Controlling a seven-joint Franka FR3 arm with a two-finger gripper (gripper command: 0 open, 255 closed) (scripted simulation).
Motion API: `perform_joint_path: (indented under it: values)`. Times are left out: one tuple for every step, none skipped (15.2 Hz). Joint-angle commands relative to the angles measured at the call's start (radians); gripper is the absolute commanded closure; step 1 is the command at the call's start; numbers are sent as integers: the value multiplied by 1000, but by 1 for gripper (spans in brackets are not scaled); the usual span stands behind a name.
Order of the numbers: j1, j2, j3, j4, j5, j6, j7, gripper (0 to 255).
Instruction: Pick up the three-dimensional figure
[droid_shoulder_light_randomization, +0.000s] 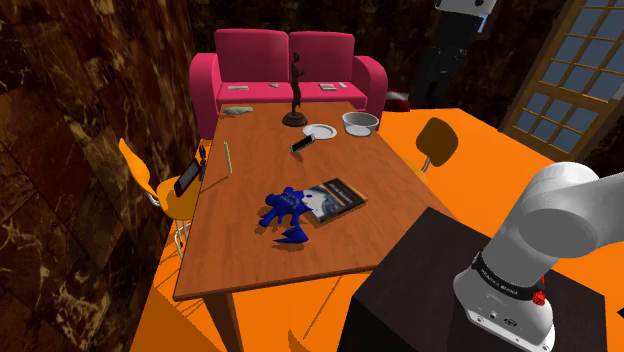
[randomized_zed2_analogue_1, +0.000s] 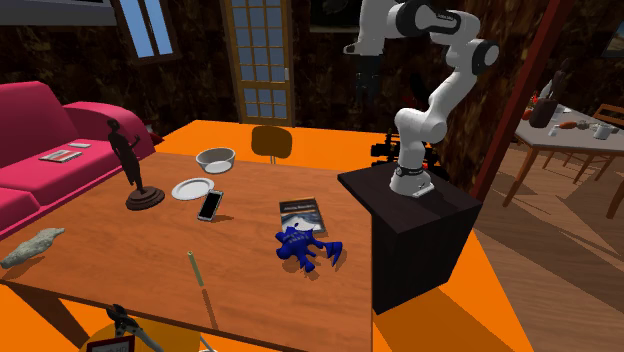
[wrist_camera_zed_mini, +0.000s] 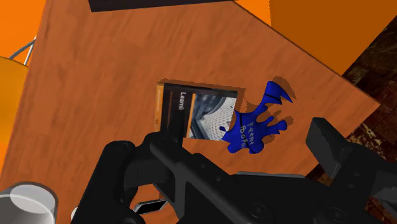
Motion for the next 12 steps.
perform_joint_path:
  values:
    - [0, 0, 0, 0, 0, 0, 0, 0]
    - [-1, 5, 14, -26, 10, 32, 23, 0]
    - [-3, 11, 27, -51, 20, 65, 45, 0]
    - [-4, 19, 41, -75, 30, 98, 67, 0]
    - [-5, 29, 55, -97, 41, 131, 89, 0]
    - [-5, 41, 69, -118, 51, 165, 111, 0]
    - [-5, 55, 84, -137, 61, 199, 133, 0]
    - [-5, 70, 98, -155, 71, 234, 155, 0]
    - [-6, 88, 112, -172, 81, 269, 176, 0]
    - [-5, 107, 126, -187, 90, 305, 198, 0]
    - [-5, 128, 141, -200, 100, 341, 219, 0]
    - [-5, 151, 155, -212, 109, 378, 241, 0]
